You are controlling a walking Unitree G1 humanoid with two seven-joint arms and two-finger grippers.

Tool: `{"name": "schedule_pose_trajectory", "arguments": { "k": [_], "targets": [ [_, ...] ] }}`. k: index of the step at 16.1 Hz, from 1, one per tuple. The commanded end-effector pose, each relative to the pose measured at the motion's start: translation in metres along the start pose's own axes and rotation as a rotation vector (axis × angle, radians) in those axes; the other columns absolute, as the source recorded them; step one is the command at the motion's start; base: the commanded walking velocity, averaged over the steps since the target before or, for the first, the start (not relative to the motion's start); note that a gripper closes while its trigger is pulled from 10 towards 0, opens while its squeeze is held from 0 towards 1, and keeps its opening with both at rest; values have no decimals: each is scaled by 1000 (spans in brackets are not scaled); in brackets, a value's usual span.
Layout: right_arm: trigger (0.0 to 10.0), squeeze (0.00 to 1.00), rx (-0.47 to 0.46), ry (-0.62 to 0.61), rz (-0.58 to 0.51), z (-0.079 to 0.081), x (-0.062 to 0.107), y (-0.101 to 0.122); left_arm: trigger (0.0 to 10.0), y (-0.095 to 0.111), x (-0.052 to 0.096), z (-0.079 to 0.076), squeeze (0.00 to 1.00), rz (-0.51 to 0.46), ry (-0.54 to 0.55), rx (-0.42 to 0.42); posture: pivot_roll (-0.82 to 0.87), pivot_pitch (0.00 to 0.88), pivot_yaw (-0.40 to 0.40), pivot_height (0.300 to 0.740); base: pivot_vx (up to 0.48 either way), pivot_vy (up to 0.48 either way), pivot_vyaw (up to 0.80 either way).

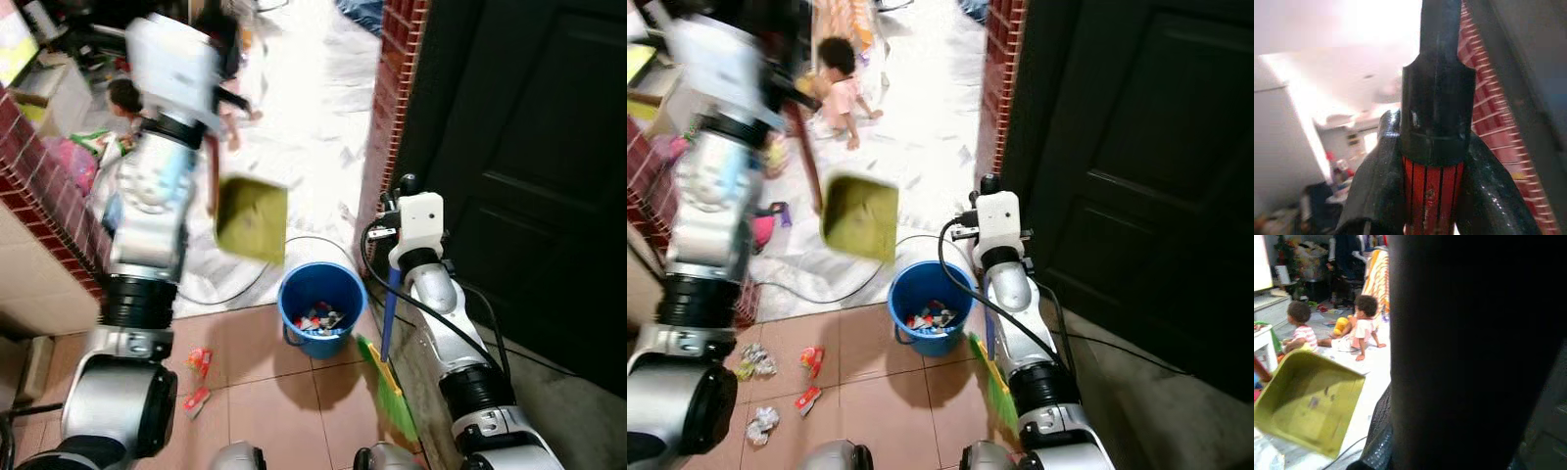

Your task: Sweep floor

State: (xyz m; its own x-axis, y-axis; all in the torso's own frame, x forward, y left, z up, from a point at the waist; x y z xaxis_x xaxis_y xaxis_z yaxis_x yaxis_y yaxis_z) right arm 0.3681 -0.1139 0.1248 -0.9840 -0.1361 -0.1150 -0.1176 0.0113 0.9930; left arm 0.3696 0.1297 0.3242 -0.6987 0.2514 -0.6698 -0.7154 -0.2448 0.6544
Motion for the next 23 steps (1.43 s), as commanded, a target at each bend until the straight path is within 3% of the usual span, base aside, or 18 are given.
{"name": "schedule_pose_trajectory", "arguments": {
  "k": [1, 2, 3, 4, 8, 9, 10, 11, 12, 15, 20, 23],
  "targets": [
    [10000, 0, -2, 29, -14, 7, -1, 3, 10000, 7, -1, 9, 0, -14, 48, -29, -26, 0, 21, 740, 0, 0, 0],
    [10000, 0, -4, 35, -6, 8, 0, 1, 10000, -1, 5, 11, 0, 22, 60, -45, -23, 0, 21, 740, 0, 0, 0],
    [10000, 0, -46, 84, 31, 16, 3, -7, 10000, -33, 27, 8, 0, 171, 64, -67, -23, 0, 25, 740, 0, 0, 0],
    [10000, 0, -71, 125, 48, 23, 4, -10, 10000, -47, 40, 5, 0, 236, 59, -63, -24, 0, 27, 740, 0, 0, 0],
    [10000, 0, -163, 337, 101, 60, 16, -16, 10000, -92, 101, -9, 0, 458, 72, -27, -21, 0, 29, 740, 0, 0, 0],
    [10000, 0, -173, 353, 98, 63, 17, -16, 10000, -95, 105, -10, 0, 476, 78, -18, -21, 0, 29, 740, 0, 0, 0],
    [10000, 0, -263, 490, 43, 85, 23, 1, 10000, -116, 135, -24, 0, 611, 109, 48, -12, 0, 30, 740, 0, 0, 0],
    [10000, 0, -282, 513, 26, 88, 24, 6, 10000, -120, 140, -27, 0, 636, 112, 57, -12, 0, 30, 740, 0, 0, 0],
    [10000, 0, -352, 544, -60, 91, 25, 25, 10000, -129, 154, -30, 0, 709, 155, 106, -12, 0, 30, 740, 0, 0, 0],
    [10000, 0, -300, 426, -130, 73, 8, 41, 10000, -142, 173, -37, 0, 807, 179, 118, -12, 0, 23, 740, 0, 0, 0],
    [10000, 0, -202, 242, -184, 39, -3, 49, 10000, -149, 179, -47, 0, 866, 210, 150, -12, 0, 18, 740, 0, 0, 0],
    [10000, 0, -159, 187, -190, 34, -4, 48, 10000, -150, 181, -48, 0, 879, 238, 167, -15, 0, 28, 740, 0, 0, 0]
  ]
}}
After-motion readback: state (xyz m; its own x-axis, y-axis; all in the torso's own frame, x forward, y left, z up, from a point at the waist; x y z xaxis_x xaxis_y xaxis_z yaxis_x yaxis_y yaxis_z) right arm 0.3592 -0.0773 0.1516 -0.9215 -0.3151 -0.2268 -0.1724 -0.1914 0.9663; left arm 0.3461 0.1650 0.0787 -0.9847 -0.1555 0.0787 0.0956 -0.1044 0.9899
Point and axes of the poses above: a point about 5 cm out from each wrist's last joint towards the gripper, its own x axis pointing back from the gripper into the wrist, its own y axis along the axis of the wrist's last joint, z = x × y, the point moved 4 cm from there along -x, pointing out of the wrist towards the gripper, and after that the axes turned 7 degrees about -x, right-handed, at the moved point
